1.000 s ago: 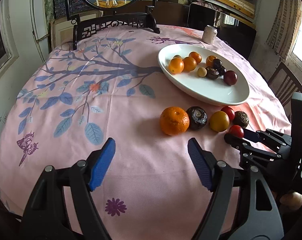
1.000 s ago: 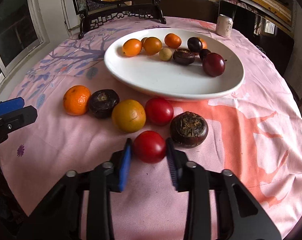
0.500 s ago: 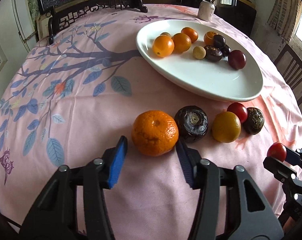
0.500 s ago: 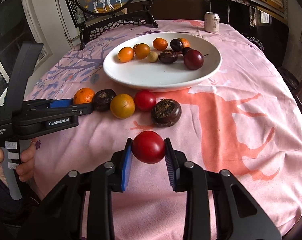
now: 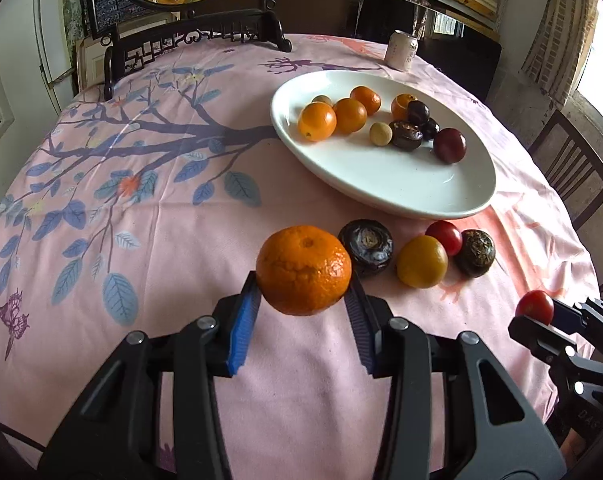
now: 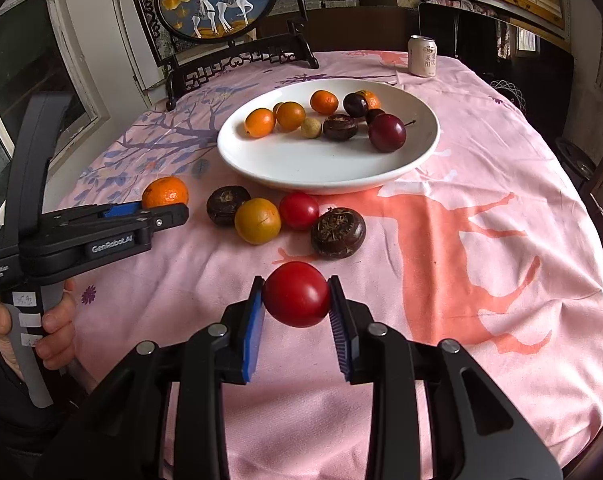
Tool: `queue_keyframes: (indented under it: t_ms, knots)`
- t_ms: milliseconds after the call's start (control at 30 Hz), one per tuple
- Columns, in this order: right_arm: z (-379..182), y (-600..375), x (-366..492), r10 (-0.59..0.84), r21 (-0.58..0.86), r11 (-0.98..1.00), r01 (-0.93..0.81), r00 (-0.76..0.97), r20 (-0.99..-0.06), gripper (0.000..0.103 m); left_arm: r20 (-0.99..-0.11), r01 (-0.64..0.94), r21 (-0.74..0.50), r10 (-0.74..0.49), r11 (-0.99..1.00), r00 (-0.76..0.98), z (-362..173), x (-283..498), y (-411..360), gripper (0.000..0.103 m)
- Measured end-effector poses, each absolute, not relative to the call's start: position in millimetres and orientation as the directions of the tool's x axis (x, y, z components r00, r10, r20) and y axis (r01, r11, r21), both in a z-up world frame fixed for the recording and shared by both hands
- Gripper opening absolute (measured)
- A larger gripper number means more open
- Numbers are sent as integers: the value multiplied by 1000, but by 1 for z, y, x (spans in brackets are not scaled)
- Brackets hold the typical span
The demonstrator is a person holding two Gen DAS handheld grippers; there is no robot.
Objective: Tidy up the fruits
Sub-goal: 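Grasp a red tomato with the right tool while the left tool grasps a tangerine, then release the red tomato and tangerine onto the plate with both tools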
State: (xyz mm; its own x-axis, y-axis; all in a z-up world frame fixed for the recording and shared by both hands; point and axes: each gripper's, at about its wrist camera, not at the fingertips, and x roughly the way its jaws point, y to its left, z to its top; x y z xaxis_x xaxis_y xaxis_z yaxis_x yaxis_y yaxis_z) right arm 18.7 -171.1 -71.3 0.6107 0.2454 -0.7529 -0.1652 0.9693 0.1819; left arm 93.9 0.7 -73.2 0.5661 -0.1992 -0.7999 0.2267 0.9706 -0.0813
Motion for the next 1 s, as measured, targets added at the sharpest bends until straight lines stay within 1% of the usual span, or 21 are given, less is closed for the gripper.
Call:
queue_keyframes:
  t_ms: [300, 533, 667, 800, 900, 1000]
  knots:
    - [-73, -169, 16, 255, 194, 967, -167, 609, -751, 32, -779, 265, -134, -267, 955, 567, -62, 44, 13, 43]
    - [-70, -174, 24, 262, 202, 965, -167, 609, -749, 32, -766, 286, -132, -281, 949, 578, -47, 50, 2, 43]
    - [-48, -180, 49, 249, 173, 968, -180, 649, -719, 32, -756, 285, -117, -272, 951, 595, -30, 78, -12, 43]
    - [-31, -182, 92, 221, 113, 973, -199, 686, -694, 32, -775, 284, -114, -264, 952, 574, -18, 135, -34, 43]
    - [-35, -185, 131, 204, 89, 975, -202, 669, -715, 32, -797, 284, -96, -244, 954, 552, -22, 177, -52, 44]
    - [-53, -188, 166, 229, 120, 969, -216, 602, -765, 32, -831, 289, -92, -233, 953, 505, -37, 206, -69, 44]
